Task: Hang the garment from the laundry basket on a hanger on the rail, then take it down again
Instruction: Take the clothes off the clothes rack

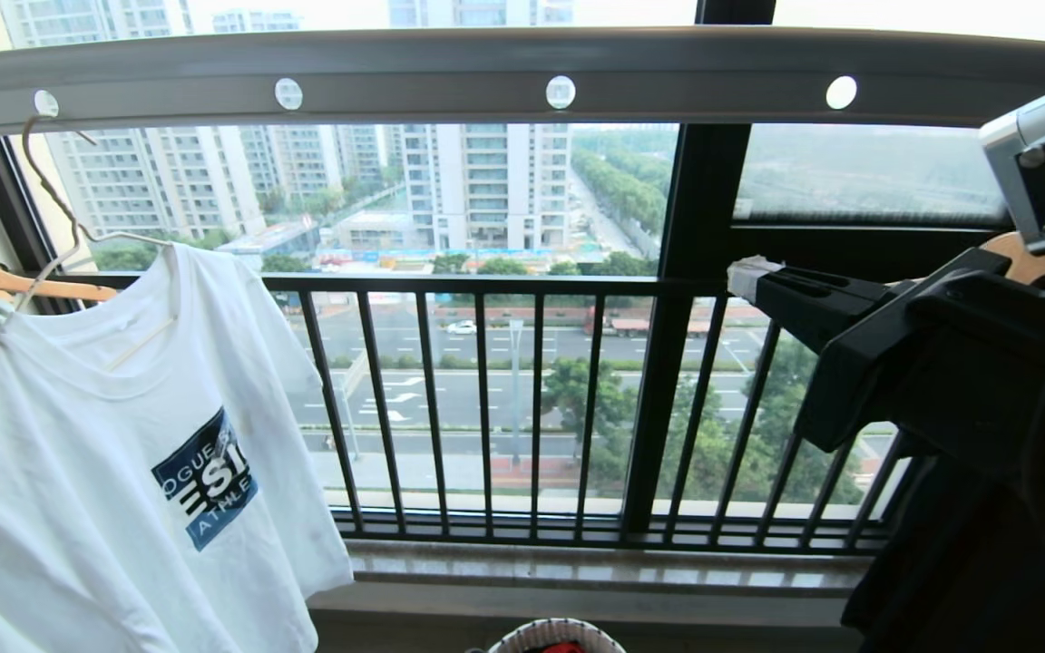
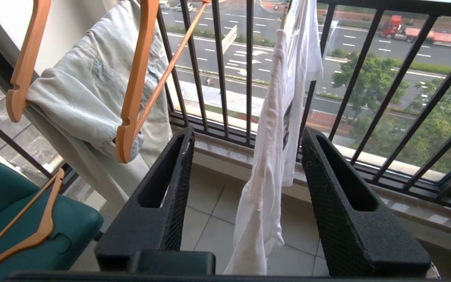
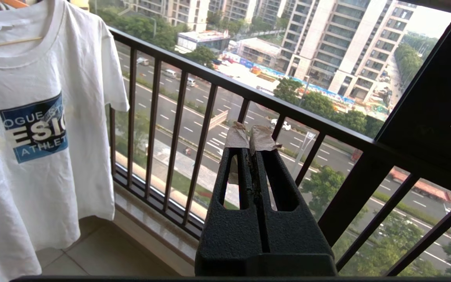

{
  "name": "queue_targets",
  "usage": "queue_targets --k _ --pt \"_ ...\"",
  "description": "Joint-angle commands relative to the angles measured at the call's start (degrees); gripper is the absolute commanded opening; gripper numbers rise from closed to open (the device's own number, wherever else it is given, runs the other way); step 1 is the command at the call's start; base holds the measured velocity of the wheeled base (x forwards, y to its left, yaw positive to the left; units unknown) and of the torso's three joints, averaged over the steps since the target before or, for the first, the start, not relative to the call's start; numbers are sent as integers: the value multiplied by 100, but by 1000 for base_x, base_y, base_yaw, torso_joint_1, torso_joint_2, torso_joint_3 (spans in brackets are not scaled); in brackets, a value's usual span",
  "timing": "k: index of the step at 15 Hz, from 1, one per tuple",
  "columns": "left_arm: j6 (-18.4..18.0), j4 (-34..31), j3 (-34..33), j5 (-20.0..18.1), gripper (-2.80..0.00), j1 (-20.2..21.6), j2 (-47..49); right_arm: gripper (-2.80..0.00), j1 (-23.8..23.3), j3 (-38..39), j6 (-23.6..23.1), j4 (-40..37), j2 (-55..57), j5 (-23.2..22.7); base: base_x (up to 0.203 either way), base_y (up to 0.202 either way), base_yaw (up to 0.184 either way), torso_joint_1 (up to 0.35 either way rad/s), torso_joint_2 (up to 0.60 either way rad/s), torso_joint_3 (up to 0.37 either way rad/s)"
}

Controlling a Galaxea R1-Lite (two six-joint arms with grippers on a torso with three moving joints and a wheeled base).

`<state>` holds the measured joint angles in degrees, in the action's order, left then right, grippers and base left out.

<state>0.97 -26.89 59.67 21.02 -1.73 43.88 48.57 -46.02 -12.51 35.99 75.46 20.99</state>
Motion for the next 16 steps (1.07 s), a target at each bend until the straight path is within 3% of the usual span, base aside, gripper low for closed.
queue_targets --k 1,5,6,8,11,15,16 --pt "13 0 -3 -550 -280 -11 -193 -280 4 -10 -15 22 -123 10 0 0 0 0 0 0" --pt "46 10 -252 -2472 -280 -11 -637 -280 4 -4 -24 15 -310 19 0 0 0 0 0 0" --pt "63 10 -344 -2764 -280 -11 -783 -280 4 5 -28 5 -399 31 0 0 0 0 0 0" --pt "80 20 -461 -2862 -280 -11 -1073 -280 -190 30 -13 -7 -608 143 0 0 0 0 0 0" --pt "242 23 -531 -2877 -280 -18 -1336 -280 -908 1 -182 -92 -918 213 0 0 0 0 0 0" --pt "494 19 -702 -2841 -280 -12 -1974 -280 -1336 225 -306 -1241 -2217 741 0 0 0 0 0 0" --pt "529 7 -765 -2835 -280 -9 -2210 -280 -1621 247 -307 -1613 -2635 861 0 0 0 0 0 0"
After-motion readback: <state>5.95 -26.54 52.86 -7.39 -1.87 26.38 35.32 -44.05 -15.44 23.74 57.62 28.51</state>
